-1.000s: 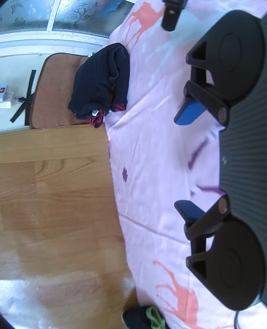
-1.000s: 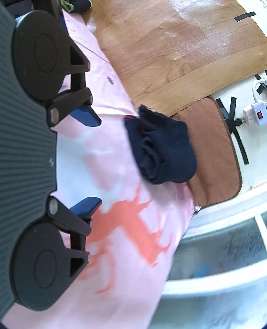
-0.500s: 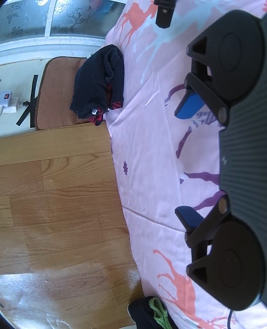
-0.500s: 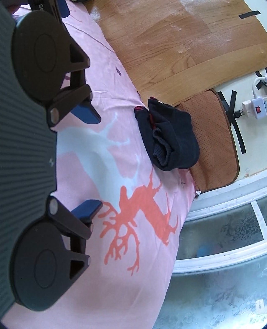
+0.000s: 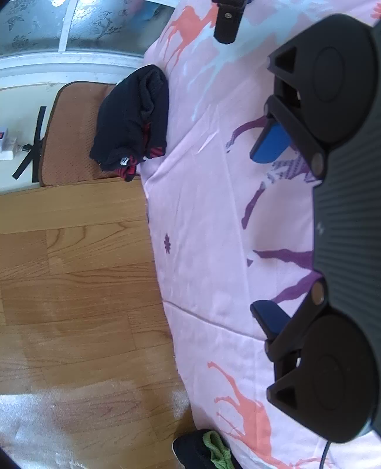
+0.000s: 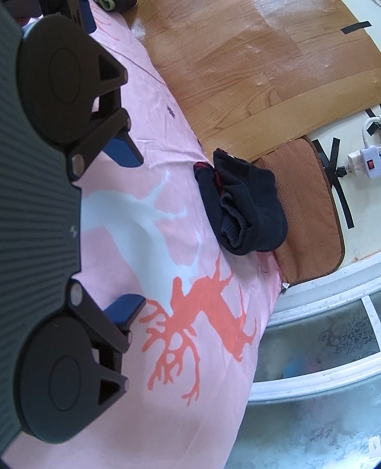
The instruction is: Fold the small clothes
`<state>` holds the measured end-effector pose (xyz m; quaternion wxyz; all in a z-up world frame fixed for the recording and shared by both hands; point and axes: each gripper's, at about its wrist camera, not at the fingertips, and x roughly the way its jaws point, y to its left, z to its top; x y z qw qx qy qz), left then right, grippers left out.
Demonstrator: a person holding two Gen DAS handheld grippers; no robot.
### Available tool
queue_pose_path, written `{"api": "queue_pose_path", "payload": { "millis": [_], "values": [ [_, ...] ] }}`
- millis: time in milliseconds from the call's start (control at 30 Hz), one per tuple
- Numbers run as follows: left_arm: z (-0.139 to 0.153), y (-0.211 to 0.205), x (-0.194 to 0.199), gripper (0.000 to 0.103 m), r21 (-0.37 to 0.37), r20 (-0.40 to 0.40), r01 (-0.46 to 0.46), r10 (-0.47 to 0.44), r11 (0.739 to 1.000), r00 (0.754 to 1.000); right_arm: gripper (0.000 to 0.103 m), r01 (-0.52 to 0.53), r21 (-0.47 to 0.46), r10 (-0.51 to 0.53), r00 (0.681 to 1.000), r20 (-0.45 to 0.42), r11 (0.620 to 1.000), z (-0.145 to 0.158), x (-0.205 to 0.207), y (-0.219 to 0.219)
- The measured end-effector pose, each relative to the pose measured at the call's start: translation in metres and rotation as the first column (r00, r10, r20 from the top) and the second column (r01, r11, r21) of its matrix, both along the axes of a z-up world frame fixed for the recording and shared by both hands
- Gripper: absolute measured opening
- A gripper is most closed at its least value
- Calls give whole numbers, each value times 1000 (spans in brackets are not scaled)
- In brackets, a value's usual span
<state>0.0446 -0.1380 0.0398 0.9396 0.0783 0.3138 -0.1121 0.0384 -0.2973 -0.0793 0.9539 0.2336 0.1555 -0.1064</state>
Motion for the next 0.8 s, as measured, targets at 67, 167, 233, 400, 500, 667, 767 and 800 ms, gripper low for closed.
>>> {"api": "queue_pose_path", "payload": {
  "millis": [67, 167, 233, 400, 500, 667, 767, 800],
  "values": [
    [-1, -1, 0, 103, 1, -7, 5, -4, 1000, 1000, 97, 0, -6, 0, 1000, -5, 1000, 1, 1, 1],
    [-3, -2, 1, 103, 3, -23, 23, -23, 1000, 999, 97, 1, -17, -1, 1000, -13, 1000, 1, 1, 3],
    [-4, -4, 1, 103, 6, -30, 34, -34, 999, 999, 97, 1, -18, -1, 1000, -14, 1000, 1, 1, 3],
    [-5, -5, 0, 103, 1, -42, 51, -51, 999, 998, 103, -27, -1, 27, 1000, -2, 1000, 1, 3, 1],
    [-5, -3, 1, 103, -21, -53, 67, -68, 998, 996, 103, -27, -6, 27, 1000, -6, 1000, 1, 3, 2],
    [-8, -5, 7, 103, 5, -93, 39, -38, 999, 995, 103, -27, -11, 27, 1000, -10, 1000, 2, 4, 2],
    [-8, -5, 7, 103, 10, -90, 40, -39, 999, 995, 103, -28, -11, 27, 1000, -10, 1000, 1, 4, 2],
    [-8, -6, 6, 103, 13, -89, 41, -40, 999, 995, 103, -28, -10, 28, 1000, -10, 1000, 1, 4, 2]
  ]
}}
